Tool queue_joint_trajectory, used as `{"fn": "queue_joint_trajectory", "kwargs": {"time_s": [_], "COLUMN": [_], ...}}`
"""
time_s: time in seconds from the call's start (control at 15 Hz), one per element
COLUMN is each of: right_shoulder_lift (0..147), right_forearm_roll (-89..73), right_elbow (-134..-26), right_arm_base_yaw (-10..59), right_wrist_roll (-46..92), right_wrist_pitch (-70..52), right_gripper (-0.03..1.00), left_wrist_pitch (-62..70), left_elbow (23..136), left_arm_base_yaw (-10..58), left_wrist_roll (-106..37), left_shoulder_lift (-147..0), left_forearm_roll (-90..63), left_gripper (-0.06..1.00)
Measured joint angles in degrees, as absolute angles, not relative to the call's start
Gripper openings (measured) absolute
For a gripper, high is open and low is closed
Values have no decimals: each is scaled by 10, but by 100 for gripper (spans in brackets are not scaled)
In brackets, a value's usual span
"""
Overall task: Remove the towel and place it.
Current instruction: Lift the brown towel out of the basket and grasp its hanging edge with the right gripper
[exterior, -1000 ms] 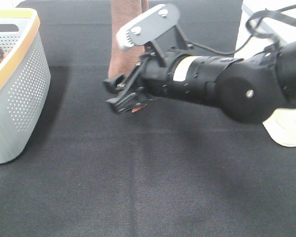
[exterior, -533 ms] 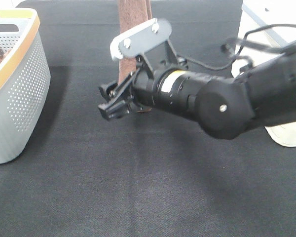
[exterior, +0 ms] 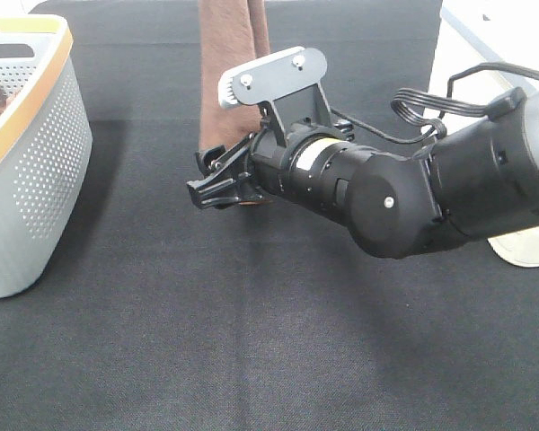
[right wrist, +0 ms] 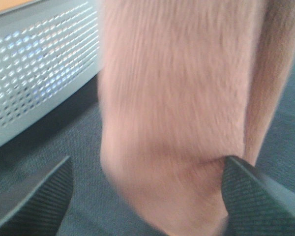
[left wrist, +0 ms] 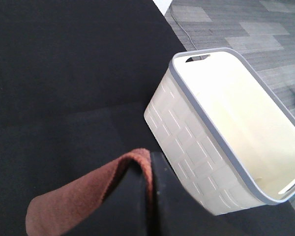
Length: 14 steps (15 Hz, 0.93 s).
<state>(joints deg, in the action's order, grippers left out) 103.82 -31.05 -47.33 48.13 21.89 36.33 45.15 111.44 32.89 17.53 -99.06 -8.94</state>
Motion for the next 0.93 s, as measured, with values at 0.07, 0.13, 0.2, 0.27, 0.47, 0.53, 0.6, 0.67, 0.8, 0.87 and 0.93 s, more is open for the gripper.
{"fn": "queue_joint_trajectory", "kwargs": {"time_s": [0.07,0.13,0.2,0.27,0.47,0.53,0.6,0.67,0.8,0.87,0.93], "right_shoulder_lift": [1038,1038,1035,1027,972,953,942,941,958,980,994], "right_forearm_roll": [-311,-311,-311,-311,-311,-305,-290,-268,-250,-264,-266], "right_elbow": [-473,-473,-473,-473,-473,-473,-473,-473,-474,-474,-474], "right_arm_base_yaw": [481,481,481,481,481,486,496,512,528,528,528], "right_wrist_roll": [219,219,219,219,219,219,219,219,219,218,218], "right_wrist_pitch": [362,362,351,329,285,282,287,304,328,332,332], "right_gripper": [79,79,79,79,79,79,79,79,79,78,78], "left_wrist_pitch": [450,450,450,447,433,426,419,417,417,417,416], "left_elbow": [1114,1114,1114,1114,1114,1114,1114,1114,1114,1114,1114], "left_arm_base_yaw": [329,329,329,329,329,329,329,329,329,330,333], "left_wrist_roll": [169,169,166,166,165,165,165,165,164,164,164], "left_shoulder_lift": [-990,-990,-990,-990,-990,-990,-990,-990,-990,-990,-990], "left_forearm_roll": [-88,-88,-78,-65,-41,-41,-44,-56,-65,-68,-70], "left_gripper": [0,0,0,0,0,0,0,0,0,0,0]}}
